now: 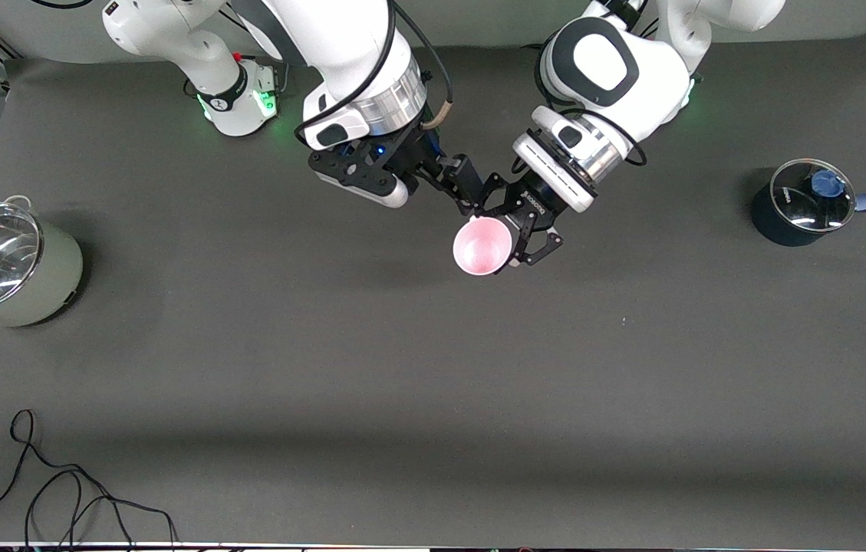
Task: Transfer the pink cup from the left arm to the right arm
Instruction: 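Reach the right gripper to the cup rim beside the left gripper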
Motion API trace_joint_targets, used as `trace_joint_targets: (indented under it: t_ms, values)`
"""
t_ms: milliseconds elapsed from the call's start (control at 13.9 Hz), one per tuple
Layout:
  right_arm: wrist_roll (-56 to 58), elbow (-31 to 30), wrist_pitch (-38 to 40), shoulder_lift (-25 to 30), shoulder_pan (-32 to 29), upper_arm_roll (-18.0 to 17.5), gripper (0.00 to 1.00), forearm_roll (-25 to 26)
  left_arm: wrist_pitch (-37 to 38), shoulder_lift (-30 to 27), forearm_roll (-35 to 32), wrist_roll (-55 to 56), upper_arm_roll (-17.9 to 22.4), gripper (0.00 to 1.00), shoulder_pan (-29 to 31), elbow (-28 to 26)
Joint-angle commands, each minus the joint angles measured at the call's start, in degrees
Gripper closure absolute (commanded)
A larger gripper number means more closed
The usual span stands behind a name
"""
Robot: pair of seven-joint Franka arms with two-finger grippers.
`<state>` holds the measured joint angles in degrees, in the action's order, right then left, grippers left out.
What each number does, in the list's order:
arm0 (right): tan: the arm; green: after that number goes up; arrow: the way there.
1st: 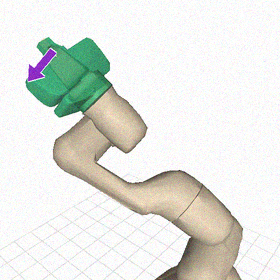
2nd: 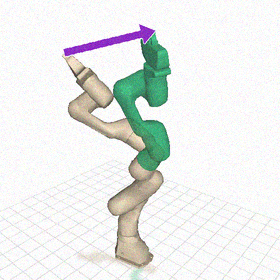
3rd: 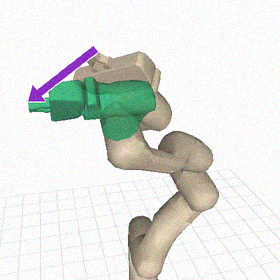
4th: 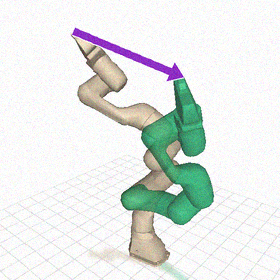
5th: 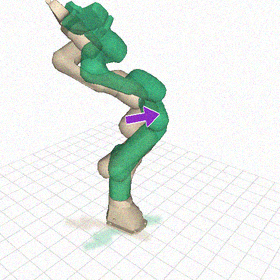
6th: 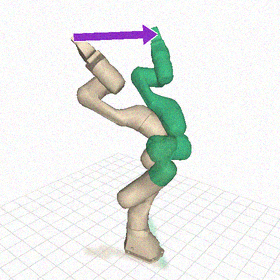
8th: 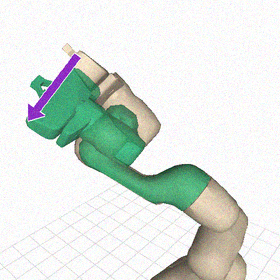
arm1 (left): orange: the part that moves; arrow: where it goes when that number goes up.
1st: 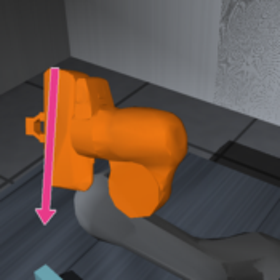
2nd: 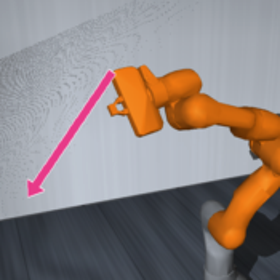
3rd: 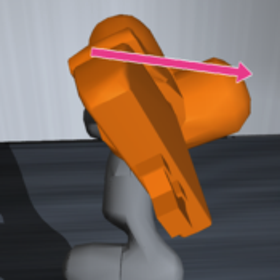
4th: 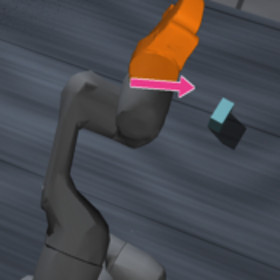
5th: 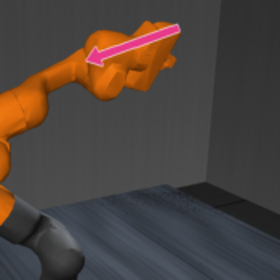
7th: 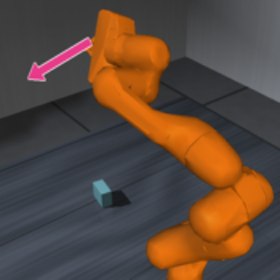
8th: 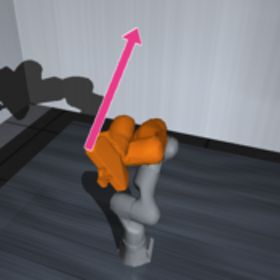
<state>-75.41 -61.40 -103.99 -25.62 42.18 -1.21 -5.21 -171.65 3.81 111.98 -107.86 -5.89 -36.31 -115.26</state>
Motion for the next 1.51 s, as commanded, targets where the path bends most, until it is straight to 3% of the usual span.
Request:
trace_joint_targets:
  t_ms: [0,645,717,932,1147,1219,1362,1434]
  values:
    - [1.32,2.17,-2.09,-2.15,0.27,0.33,0.0,1.25,-1.49,0.32,0.35,-0.77,0.61,0.47,-1.13,1.0]
    - [1.32,2.08,-5.61,-5.58,0.36,0.25,0.0,2.13,-2.37,0.41,0.43,-0.68,0.53,0.47,-1.48,1.0]
    - [1.4,1.99,-5.7,-5.67,0.36,0.25,0.02,2.13,-2.37,0.32,0.52,-0.68,0.53,0.47,-1.48,1.0]
    - [1.49,1.9,-5.79,-6.02,0.36,0.25,0.21,2.13,-2.37,0.32,0.43,-0.68,0.53,0.47,-1.48,1.0]
    - [1.49,1.64,-5.79,-6.2,0.36,0.25,0.24,2.13,-2.37,0.41,0.43,-0.68,0.53,0.47,-1.48,1.0]
    - [1.49,1.73,-5.79,-6.28,0.36,0.25,0.34,2.13,-2.37,0.32,0.43,-0.68,0.53,0.46,-1.48,1.0]
    - [1.41,1.9,-5.79,-6.28,0.36,0.25,0.89,2.13,-2.37,0.32,0.43,-0.68,0.53,0.45,-1.48,1.0]
    - [1.41,1.9,-5.79,-6.28,0.36,0.25,1.0,2.13,-2.37,0.32,0.52,-0.68,0.53,0.45,-1.48,1.0]
